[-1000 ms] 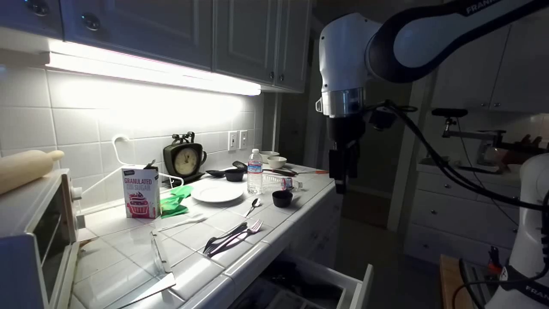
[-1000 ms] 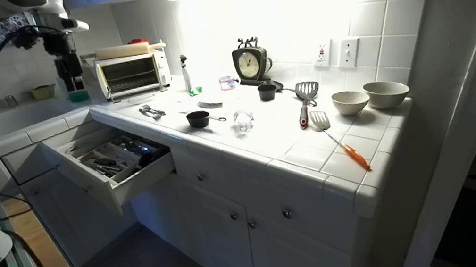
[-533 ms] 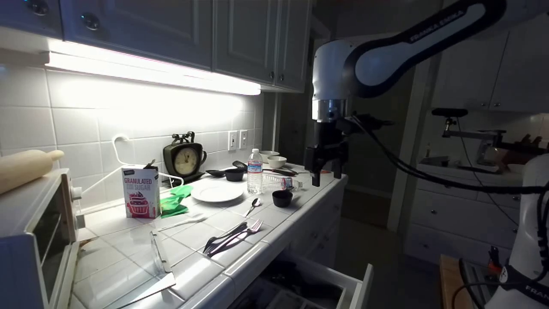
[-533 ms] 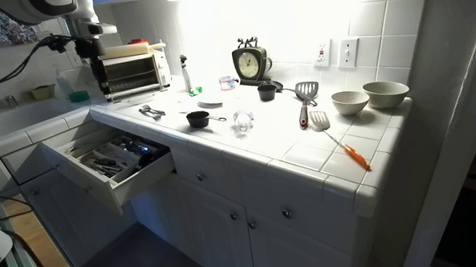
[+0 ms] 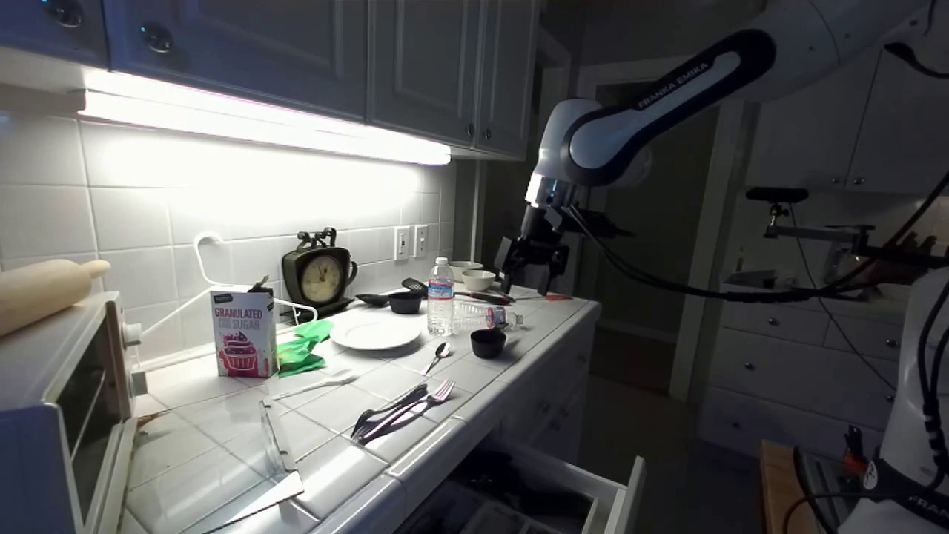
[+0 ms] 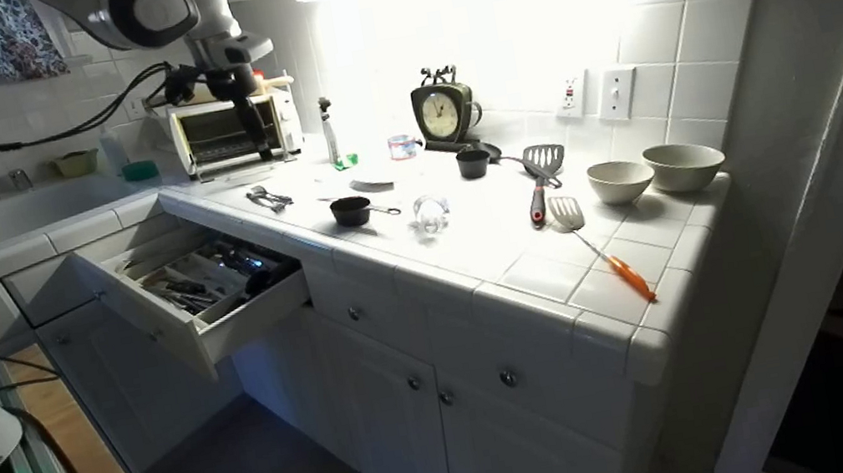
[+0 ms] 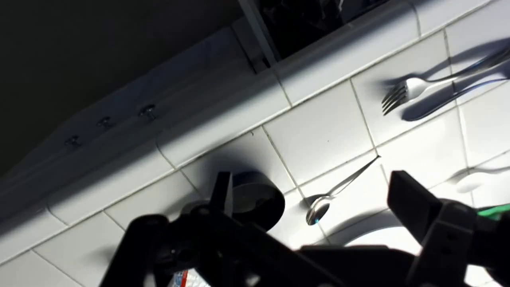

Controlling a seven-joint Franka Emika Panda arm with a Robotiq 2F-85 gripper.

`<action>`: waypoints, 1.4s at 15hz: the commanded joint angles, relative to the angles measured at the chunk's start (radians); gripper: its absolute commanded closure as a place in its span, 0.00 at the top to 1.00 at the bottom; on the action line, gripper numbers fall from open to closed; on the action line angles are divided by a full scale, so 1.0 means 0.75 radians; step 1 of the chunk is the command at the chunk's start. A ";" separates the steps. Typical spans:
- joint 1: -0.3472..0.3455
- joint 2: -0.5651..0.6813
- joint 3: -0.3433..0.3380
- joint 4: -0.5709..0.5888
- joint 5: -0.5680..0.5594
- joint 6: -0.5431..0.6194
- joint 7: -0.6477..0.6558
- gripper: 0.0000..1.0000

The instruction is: Place the water bottle on the right upright.

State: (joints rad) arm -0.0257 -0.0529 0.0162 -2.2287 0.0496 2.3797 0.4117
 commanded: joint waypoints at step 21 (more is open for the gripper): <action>-0.118 0.291 -0.216 0.198 -0.109 0.083 -0.123 1.00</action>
State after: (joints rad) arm -0.0986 0.1050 -0.1284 -2.1500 -0.0191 2.4357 0.3292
